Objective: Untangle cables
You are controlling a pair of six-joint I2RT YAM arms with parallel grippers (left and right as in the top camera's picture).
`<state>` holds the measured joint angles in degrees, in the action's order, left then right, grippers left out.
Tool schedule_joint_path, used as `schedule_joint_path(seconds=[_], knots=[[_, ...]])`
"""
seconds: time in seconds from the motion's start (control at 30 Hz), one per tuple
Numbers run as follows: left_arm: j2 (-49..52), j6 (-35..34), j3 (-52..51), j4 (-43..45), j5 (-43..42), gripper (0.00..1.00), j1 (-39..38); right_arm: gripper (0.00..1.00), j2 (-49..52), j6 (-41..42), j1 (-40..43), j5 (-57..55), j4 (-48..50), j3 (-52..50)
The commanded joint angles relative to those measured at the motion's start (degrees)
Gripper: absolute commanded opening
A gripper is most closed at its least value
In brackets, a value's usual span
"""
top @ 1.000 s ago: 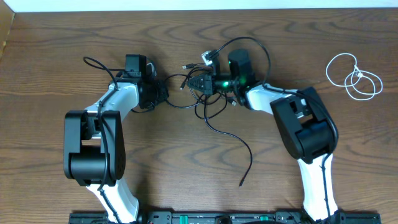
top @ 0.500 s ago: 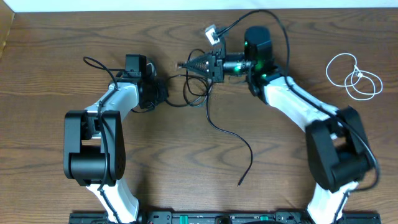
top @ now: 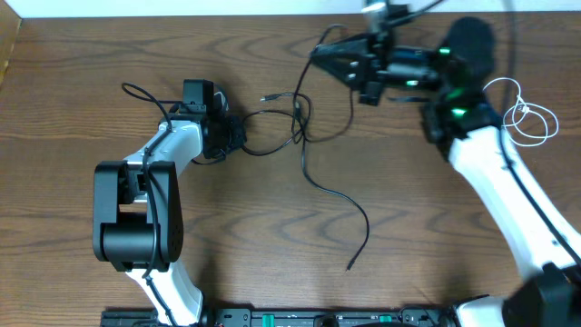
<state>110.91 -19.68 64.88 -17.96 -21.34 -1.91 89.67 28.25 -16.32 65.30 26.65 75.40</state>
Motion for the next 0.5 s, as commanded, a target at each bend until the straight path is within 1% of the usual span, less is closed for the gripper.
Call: schedule_joint_path(seconds=[0.0, 0.1, 0.37, 0.47], knots=[[0.33, -0.35, -0.7, -0.17, -0.46, 0.1, 0.24, 0.01, -5.25, -1.11, 2.91, -0.44, 0.11, -0.04], [0.33, -0.35, -0.7, -0.17, -0.46, 0.1, 0.24, 0.01, -9.51, -1.11, 6.38, -0.44, 0.09, -0.04], [0.33, -0.35, -0.7, -0.17, -0.46, 0.1, 0.24, 0.01, -16.41, -1.07, 13.33, -0.42, 0.07, -0.04], [0.33, -0.35, -0.7, -0.17, -0.46, 0.1, 0.24, 0.01, -17.4, -0.9, 14.75, -0.42, -2.84, -0.04]])
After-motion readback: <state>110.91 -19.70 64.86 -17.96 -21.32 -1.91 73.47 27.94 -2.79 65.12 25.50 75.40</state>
